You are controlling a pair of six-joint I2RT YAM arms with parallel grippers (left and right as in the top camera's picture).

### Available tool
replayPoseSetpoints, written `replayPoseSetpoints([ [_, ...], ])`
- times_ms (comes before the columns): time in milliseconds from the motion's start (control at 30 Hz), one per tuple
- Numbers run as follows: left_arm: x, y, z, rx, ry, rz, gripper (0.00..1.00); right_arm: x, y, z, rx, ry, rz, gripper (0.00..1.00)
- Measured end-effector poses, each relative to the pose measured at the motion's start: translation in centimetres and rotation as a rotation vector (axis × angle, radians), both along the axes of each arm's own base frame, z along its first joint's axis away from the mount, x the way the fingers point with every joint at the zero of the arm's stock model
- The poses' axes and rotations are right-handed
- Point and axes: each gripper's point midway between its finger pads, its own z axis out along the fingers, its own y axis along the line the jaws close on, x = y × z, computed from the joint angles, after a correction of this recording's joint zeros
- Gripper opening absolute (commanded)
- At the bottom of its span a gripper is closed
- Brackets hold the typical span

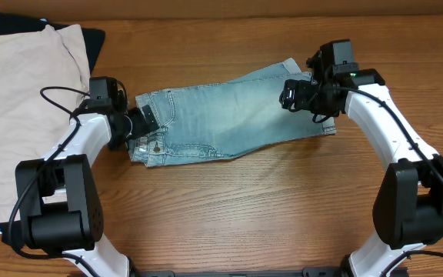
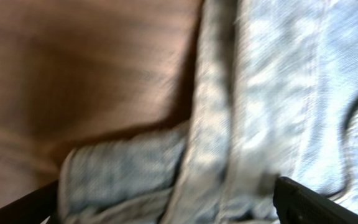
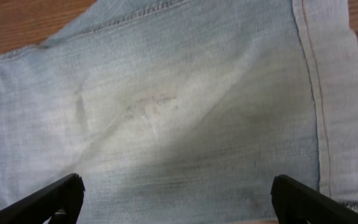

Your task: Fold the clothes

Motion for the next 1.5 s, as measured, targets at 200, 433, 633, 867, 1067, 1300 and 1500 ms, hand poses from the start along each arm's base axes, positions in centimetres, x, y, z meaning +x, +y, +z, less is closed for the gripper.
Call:
replayPoseSetpoints([
  [200, 1.4, -0.7, 0.1, -0.015, -0.079, -0.027, 0.47, 1.1, 0.1, 0.5, 0.005, -0.048, 0.002, 0.83],
  [433, 2.2, -2.9, 0.3, -0.029, -0.124, -0.088, 0.2, 2.2, 0.2, 1.0, 0.012, -0.099, 0.001, 0.75],
  [633, 0.8, -2.8, 0.7, -0.05, -0.021, -0.086, 0.16, 2.3, -0.1, 1.1, 0.011, -0.101, -0.005, 0.73],
  [867, -1.5, -2.2, 6.2, -0.04, 0.194, -0.166, 0.16, 1.1, 0.0, 0.7, 0.051, -0.044, 0.001, 0.64],
  [1067, -0.4, -0.6, 14.9, 0.069, 0.149, -0.259, 0.16, -0.1, 1.9, 0.9, 0.15, 0.009, 0.021, 0.29],
  [1300, 2.6, 1.6, 19.4, 0.237, -0.001, -0.308, 0.13, -0.4, 5.4, 1.5, 0.231, 0.021, 0.026, 0.04],
  [1500, 4.5, 2.1, 20.1, 0.304, -0.078, -0.334, 0.14, -0.6, 9.0, -0.2, 0.27, 0.066, 0.018, 0.04],
])
